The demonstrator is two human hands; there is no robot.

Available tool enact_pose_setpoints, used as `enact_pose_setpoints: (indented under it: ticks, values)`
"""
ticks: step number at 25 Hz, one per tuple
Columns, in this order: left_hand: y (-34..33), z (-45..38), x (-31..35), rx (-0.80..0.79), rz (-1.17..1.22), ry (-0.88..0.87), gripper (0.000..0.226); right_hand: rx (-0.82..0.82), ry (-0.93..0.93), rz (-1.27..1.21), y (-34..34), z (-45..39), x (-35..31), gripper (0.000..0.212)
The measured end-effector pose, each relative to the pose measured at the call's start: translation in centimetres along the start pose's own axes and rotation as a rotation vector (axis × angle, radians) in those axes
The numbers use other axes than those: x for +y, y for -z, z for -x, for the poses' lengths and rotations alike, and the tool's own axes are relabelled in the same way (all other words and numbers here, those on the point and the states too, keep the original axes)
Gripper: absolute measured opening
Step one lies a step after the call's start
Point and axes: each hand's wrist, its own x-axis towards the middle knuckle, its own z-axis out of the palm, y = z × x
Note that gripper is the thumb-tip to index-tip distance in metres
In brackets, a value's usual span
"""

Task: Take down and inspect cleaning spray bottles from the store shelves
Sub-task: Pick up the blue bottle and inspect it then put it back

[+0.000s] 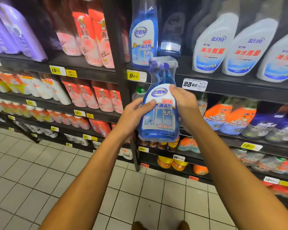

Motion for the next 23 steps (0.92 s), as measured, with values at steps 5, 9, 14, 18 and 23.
enact_pose_setpoints:
  ticks: [5, 9, 14, 18, 23]
  values:
    - [1.9, 0.6, -0.7, -0.086, -0.066, -0.056, 0.037, -0.016, 0.062, 0.015, -1.0, 1.6, 0.6, 0.027]
    - [2.8, 1.1, -1.6, -0.101, -0.131, -0.117, 0.052, -0.112, 0.137, 0.049, -1.2, 2.9, 0.8, 0.019]
    - [3.2, 1.2, -1.5, -0.136, -0.148, -0.166, 0.047, -0.126, 0.144, 0.052, -1.4, 3.4, 0.6, 0.017]
    - [2.8, 0.6, -1.0, -0.104, -0.098, -0.195, 0.048, -0.248, 0.065, 0.092, 0.0, 3.3, -0.6, 0.041]
    - [1.1, -1.4, 1.3, -0.164, -0.067, -0.174, 0.051, -0.079, 0.11, 0.058, 0.6, 1.8, -2.5, 0.029]
